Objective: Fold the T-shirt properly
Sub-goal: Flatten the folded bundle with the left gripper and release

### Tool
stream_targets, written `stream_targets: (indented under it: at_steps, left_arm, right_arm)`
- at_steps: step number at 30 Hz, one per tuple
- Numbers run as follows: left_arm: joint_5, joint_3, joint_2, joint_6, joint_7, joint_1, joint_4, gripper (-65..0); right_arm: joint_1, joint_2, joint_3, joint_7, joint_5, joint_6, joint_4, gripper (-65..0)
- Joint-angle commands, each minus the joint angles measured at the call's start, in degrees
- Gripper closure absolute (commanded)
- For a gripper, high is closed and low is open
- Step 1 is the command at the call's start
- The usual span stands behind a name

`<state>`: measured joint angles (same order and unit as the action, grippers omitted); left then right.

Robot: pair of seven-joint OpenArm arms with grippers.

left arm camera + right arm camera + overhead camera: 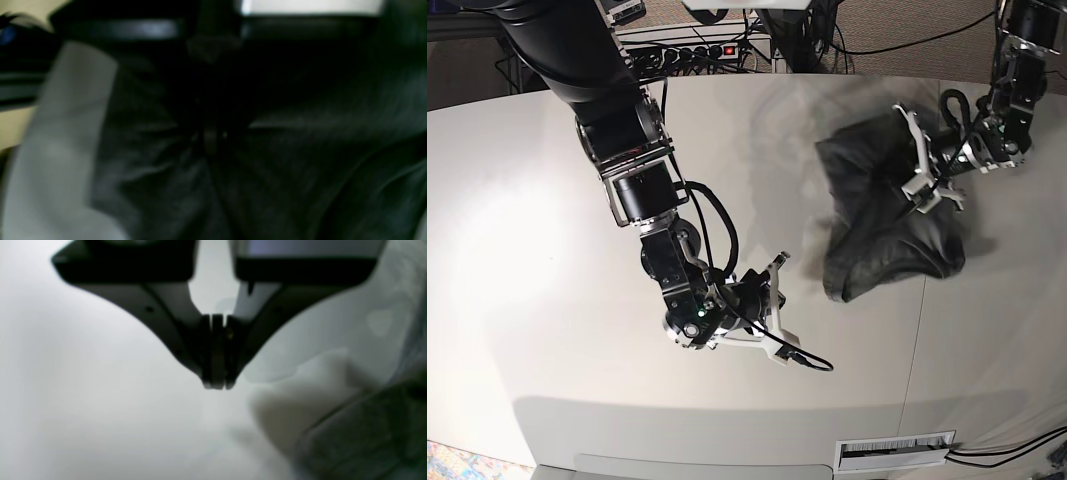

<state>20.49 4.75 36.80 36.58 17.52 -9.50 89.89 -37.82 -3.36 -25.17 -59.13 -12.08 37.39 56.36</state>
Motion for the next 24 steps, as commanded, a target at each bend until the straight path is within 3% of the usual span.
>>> stream_targets:
  at_steps: [1, 7, 15, 24]
  left_arm:
    - [-5.4, -0.4, 1.6, -3.4, 3.8, 0.9, -0.4, 0.0]
    - [-9.8, -0.4, 3.1, -8.7, 3.8, 4.2, -0.4, 0.0]
    - [-1.1, -0.4, 3.2, -8.7, 6.1, 5.8, 4.2, 0.0]
    - [3.1, -0.4, 2.7, -8.8, 8.9, 5.7, 14.3, 0.0]
  right_arm:
    - [-2.3, -0.3, 0.2, 0.8, -0.5, 0.1, 1.1, 0.0]
    - [-2.3, -0.3, 0.2, 0.6, -0.7, 0.1, 1.1, 0.0]
    - [-2.3, -0.3, 0.2, -0.6, -2.3, 0.1, 1.1, 0.0]
    - [-2.3, -0.3, 0.2, -0.5, -2.5, 0.1, 1.1, 0.0]
